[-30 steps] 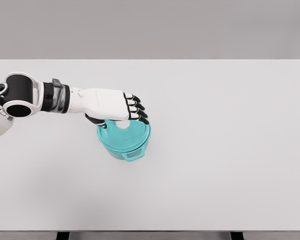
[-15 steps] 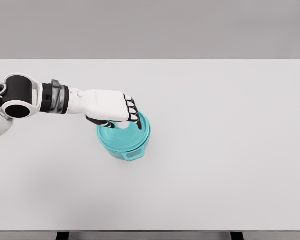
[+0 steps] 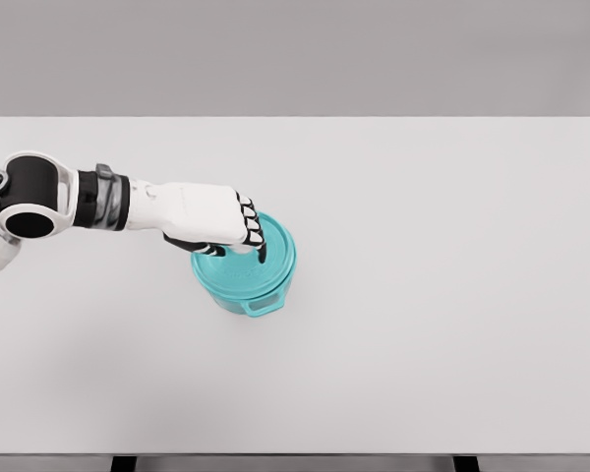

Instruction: Open the lid of the pot with left arm

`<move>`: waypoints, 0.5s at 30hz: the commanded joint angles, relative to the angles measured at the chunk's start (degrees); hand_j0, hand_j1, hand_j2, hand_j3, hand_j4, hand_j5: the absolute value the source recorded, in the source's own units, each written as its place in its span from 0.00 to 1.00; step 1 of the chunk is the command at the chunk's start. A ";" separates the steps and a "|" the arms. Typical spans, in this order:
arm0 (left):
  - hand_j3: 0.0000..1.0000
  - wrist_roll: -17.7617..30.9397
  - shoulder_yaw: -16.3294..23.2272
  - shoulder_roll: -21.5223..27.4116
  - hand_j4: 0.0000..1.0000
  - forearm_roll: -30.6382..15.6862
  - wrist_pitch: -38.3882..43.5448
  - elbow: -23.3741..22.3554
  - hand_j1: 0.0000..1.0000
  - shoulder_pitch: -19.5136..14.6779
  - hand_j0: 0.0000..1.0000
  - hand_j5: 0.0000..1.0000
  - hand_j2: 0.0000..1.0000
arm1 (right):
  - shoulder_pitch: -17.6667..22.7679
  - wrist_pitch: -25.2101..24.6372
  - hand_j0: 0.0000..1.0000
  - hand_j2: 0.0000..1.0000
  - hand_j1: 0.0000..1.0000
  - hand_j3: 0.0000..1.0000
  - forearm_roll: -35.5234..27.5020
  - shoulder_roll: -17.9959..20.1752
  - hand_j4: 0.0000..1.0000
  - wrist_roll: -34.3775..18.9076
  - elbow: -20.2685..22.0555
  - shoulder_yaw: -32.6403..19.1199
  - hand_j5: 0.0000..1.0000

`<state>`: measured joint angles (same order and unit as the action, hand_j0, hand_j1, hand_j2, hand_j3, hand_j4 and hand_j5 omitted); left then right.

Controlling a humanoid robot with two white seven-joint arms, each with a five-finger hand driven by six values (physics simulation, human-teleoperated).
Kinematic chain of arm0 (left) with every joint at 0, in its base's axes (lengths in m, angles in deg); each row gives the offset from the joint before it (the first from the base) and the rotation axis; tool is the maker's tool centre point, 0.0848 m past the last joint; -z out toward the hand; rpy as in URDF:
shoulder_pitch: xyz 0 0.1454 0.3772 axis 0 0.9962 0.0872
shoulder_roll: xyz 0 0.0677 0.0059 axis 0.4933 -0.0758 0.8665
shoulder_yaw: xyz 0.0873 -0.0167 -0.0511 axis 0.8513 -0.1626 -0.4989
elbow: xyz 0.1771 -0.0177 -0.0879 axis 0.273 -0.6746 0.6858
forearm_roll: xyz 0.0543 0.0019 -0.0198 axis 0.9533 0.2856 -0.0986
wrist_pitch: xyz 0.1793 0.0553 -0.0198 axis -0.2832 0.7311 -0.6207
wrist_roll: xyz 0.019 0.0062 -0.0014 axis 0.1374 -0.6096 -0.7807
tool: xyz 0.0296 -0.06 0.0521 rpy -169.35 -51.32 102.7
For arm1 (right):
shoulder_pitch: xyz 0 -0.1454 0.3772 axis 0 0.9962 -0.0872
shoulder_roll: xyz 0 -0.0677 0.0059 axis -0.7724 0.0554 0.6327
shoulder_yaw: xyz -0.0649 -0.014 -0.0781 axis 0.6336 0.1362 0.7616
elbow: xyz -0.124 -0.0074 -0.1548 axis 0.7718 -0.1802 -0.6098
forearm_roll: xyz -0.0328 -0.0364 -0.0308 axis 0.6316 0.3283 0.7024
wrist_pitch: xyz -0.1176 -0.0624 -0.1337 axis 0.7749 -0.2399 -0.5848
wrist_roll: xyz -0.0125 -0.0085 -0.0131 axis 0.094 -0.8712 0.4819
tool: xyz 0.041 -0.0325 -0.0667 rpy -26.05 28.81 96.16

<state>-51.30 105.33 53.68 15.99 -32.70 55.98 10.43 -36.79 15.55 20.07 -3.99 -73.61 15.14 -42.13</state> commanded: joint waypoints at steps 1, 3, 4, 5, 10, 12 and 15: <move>0.60 0.32 0.17 0.10 0.60 0.22 -0.36 0.03 0.60 0.09 0.60 0.60 0.60 | 0.09 0.01 1.00 1.00 1.00 1.00 0.00 0.01 1.00 -0.01 0.00 0.01 1.00; 0.60 0.32 0.26 0.10 0.60 0.22 -0.36 0.03 0.60 0.36 0.60 0.60 0.60 | 0.09 0.01 1.00 1.00 1.00 1.00 0.00 0.01 1.00 -0.01 0.00 0.01 1.00; 0.60 0.32 0.17 0.10 0.60 0.22 -0.36 0.03 0.60 0.36 0.60 0.60 0.60 | 0.09 0.01 1.00 1.00 1.00 1.00 0.00 0.01 1.00 -0.01 0.00 0.01 1.00; 0.60 0.32 0.17 0.10 0.60 0.22 -0.36 0.03 0.60 0.36 0.60 0.60 0.60 | 0.09 0.01 1.00 1.00 1.00 1.00 0.00 0.01 1.00 -0.01 0.00 0.01 1.00; 0.52 0.32 0.17 0.19 0.52 0.22 -0.36 0.03 0.52 0.62 0.52 0.52 0.52 | 0.09 0.01 1.00 1.00 1.00 1.00 0.00 0.01 1.00 -0.01 0.00 0.01 1.00; 0.44 0.32 -0.01 0.19 0.44 0.22 -0.36 0.02 0.44 0.53 0.44 0.44 0.44 | 0.00 0.01 1.00 1.00 1.00 1.00 0.00 0.01 1.00 -0.01 0.00 0.01 1.00; 0.41 0.32 -0.18 0.19 0.41 0.22 -0.36 -0.06 0.41 0.44 0.41 0.41 0.41 | 0.00 0.01 1.00 1.00 1.00 1.00 0.00 0.01 1.00 -0.01 0.00 0.01 1.00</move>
<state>-51.18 105.18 53.86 16.22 -32.94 55.93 10.78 -36.79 15.55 20.07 -3.99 -73.61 15.14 -42.13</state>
